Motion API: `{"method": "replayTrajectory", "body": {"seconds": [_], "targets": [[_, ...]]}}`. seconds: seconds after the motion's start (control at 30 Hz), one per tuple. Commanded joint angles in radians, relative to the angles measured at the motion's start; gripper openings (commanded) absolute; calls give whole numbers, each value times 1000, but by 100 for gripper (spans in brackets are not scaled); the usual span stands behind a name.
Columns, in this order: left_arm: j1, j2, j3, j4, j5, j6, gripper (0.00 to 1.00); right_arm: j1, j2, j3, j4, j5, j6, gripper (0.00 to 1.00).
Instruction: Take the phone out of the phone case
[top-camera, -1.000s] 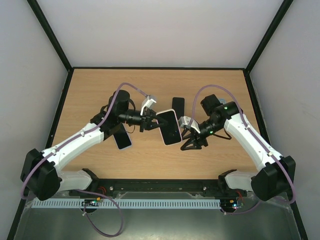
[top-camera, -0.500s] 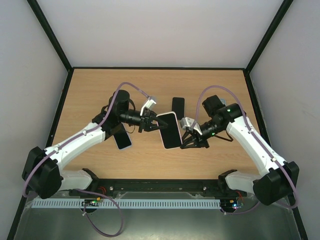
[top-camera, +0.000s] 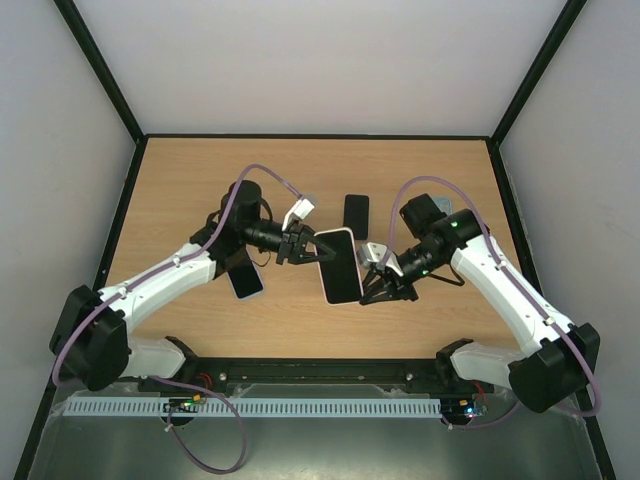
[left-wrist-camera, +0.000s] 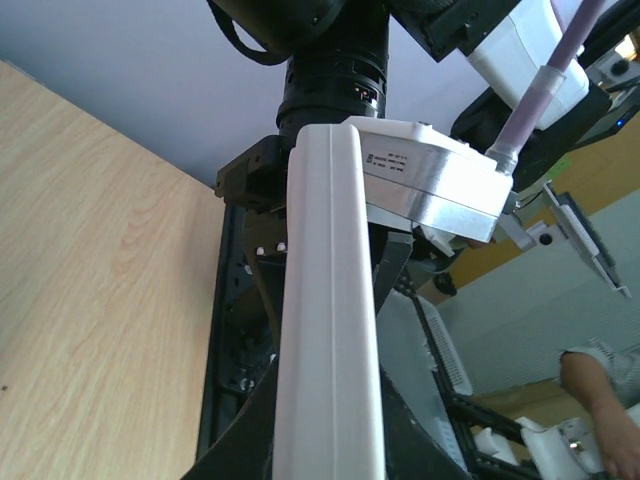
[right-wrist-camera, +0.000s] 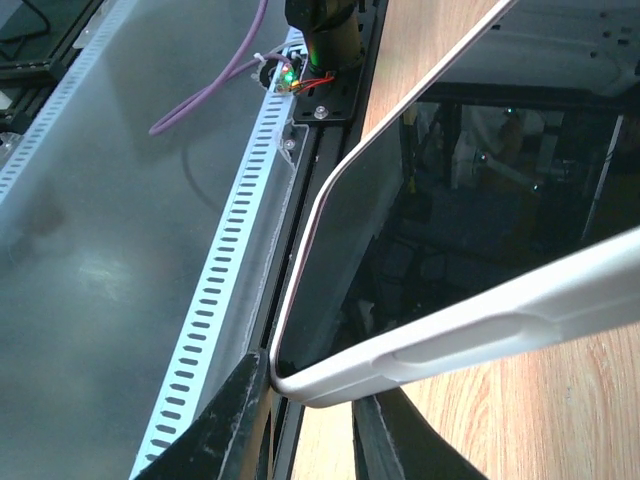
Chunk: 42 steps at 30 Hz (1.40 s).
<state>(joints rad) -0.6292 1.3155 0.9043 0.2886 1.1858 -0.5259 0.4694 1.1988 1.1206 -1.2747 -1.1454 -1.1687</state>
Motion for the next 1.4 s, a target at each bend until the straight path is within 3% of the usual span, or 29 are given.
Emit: {"method": "replayTrajectory", "body": {"seconds": [0.0, 0.1, 0.3, 0.7, 0.83, 1.0, 1.17, 1.37], "targets": [[4, 16, -31, 259, 24, -214, 3, 18, -4, -15, 50, 13, -25, 17], [5, 21, -64, 449, 40, -402, 3, 18, -4, -26, 78, 37, -19, 16], [4, 18, -60, 539, 71, -519, 3, 17, -2, -35, 133, 68, 9, 16], [4, -13, -65, 492, 90, -501, 3, -5, 14, -43, 226, 34, 118, 15], [5, -20, -62, 424, 88, -441, 3, -45, 25, -43, 289, -24, 224, 18], [3, -23, -69, 402, 80, -412, 3, -62, 37, -83, 524, -70, 563, 30], [-2, -21, -78, 401, 76, -399, 3, -66, 47, -106, 691, -106, 767, 38], [-5, -33, -80, 302, 68, -305, 3, -78, 40, -104, 778, -122, 880, 43]]}}
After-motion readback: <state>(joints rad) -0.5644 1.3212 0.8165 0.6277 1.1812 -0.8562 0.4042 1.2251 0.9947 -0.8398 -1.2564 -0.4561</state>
